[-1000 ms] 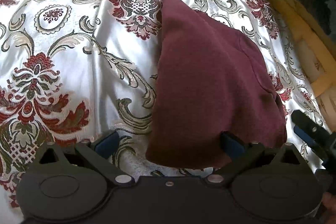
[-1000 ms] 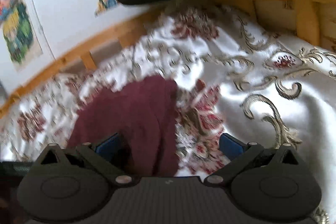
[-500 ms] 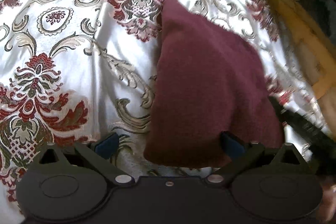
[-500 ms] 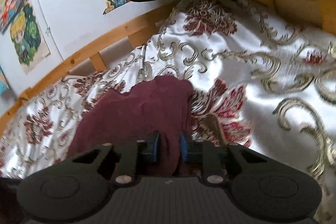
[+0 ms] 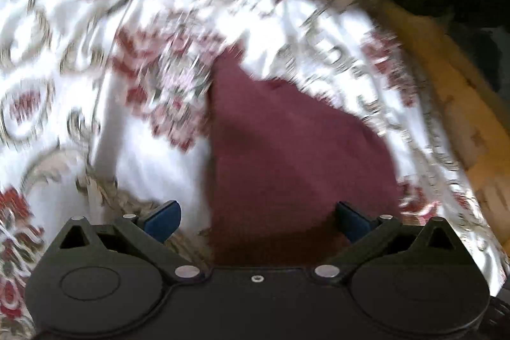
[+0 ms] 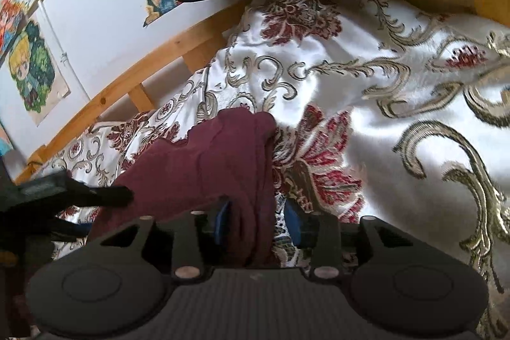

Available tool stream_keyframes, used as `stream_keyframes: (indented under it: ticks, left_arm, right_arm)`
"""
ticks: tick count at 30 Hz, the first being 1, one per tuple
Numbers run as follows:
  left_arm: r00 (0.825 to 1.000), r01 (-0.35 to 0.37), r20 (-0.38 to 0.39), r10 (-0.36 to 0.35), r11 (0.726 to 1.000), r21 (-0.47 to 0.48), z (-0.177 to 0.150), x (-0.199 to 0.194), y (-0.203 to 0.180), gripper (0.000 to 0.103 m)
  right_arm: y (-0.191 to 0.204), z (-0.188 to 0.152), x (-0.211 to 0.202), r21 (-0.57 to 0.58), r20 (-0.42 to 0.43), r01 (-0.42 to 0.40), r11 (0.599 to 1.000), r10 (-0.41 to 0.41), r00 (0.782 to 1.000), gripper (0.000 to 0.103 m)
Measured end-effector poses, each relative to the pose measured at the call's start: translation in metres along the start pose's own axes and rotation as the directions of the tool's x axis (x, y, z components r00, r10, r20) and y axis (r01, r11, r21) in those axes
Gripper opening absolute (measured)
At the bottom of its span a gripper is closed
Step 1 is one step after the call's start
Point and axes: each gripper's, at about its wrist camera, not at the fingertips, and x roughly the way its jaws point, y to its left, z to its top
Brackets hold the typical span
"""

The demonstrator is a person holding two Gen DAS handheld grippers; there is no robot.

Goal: Fold small clothes
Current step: 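Grasp the folded shirt edge with the right tool and tuck it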

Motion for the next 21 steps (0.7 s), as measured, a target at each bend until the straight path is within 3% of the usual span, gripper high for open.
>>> stream_keyframes:
  ticks: [1,3,8,14,17,21]
  left_arm:
    - [1.000,0.001,-0.027,-0.002,1.000,-0.030,-0.002,0.009,0.007,0.103]
    - [1.000,0.019,-0.003,-0.019,0.999,-0.045,-0.009,0.013,0.015,0.103]
    - [0.999,0.010,0.049,-0.011,1.000,0.008,-0.019,0.011,0.011,0.103]
    - [0.999,0.010,0.050,-0.006,0.997,-0.076,-0.013,-0.009,0.015,0.102]
    - [0.995,0.031,0.099,-0.030,0.999,-0.008,-0.017,-0.026,0.014,0.102]
    - [0.996,0.075,0.041,-0.077,0.996,0.041,-0.024,-0.031,0.022,0.102]
  right_arm:
    - [-0.001,0.000,0.000,0.004,0.000,-0.004,1.000,0.004,1.000,0.045]
    - [-0.004,0.000,0.001,0.018,-0.001,-0.022,1.000,0.022,1.000,0.052]
    - [-0.019,0.004,0.003,0.094,0.011,-0.106,0.990,0.105,0.994,0.064]
    - [-0.027,0.016,0.016,0.157,0.028,-0.225,0.962,0.223,0.974,0.079]
    - [-0.024,0.019,0.025,0.160,0.008,-0.250,0.955,0.252,0.968,0.086]
    - [-0.018,0.017,0.029,0.120,-0.022,-0.219,0.968,0.223,0.975,0.087]
